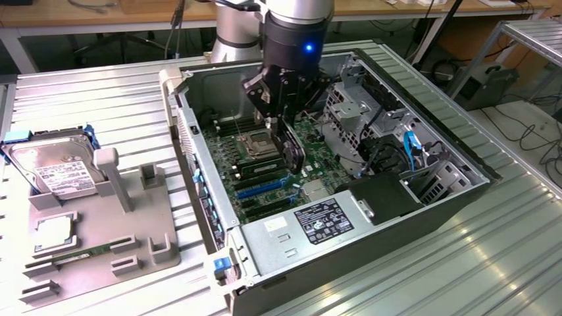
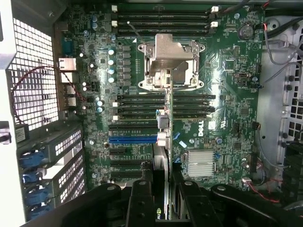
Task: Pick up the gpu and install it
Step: 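Pick up the gpu and move the gpu toward the slot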
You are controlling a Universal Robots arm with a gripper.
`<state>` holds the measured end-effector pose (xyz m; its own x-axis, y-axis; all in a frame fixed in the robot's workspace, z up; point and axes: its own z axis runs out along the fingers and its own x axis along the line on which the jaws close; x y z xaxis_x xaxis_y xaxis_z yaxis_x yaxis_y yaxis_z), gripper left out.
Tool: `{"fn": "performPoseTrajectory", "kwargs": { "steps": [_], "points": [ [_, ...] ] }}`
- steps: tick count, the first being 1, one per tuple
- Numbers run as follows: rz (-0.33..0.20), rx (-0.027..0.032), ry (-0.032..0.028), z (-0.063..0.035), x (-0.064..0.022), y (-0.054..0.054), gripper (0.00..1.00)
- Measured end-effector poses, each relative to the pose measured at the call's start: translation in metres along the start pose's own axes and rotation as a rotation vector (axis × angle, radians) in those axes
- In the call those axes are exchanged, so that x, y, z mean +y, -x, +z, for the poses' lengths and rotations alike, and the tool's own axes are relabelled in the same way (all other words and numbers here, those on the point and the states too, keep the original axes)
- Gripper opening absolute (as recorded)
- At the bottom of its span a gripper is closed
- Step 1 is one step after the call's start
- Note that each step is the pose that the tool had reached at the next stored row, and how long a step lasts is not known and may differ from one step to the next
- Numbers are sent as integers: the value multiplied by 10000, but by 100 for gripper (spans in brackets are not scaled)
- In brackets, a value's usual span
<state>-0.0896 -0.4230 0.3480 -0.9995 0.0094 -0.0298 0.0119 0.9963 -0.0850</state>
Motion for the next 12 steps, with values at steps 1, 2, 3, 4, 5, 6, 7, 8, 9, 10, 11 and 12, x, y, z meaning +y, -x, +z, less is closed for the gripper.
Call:
{"fn": "performPoseTrajectory", "kwargs": {
  "steps": [1,2,3,4,5,6,7,8,9,10,11,12],
  "points": [
    [-3,0,-1,2,1,8,26],
    [-5,0,-1,3,2,15,26],
    [-8,0,-2,5,3,24,26],
    [-13,0,-1,8,4,34,26],
    [-17,-1,-1,9,5,43,26],
    [-20,-1,-1,10,6,51,26],
    [-21,1,13,10,5,58,26],
    [-19,1,69,10,6,61,26],
    [-16,2,176,11,6,65,26],
    [-11,2,371,11,6,69,26],
    [-7,4,491,11,6,72,26],
    [-4,5,594,11,6,74,26]
  ]
}}
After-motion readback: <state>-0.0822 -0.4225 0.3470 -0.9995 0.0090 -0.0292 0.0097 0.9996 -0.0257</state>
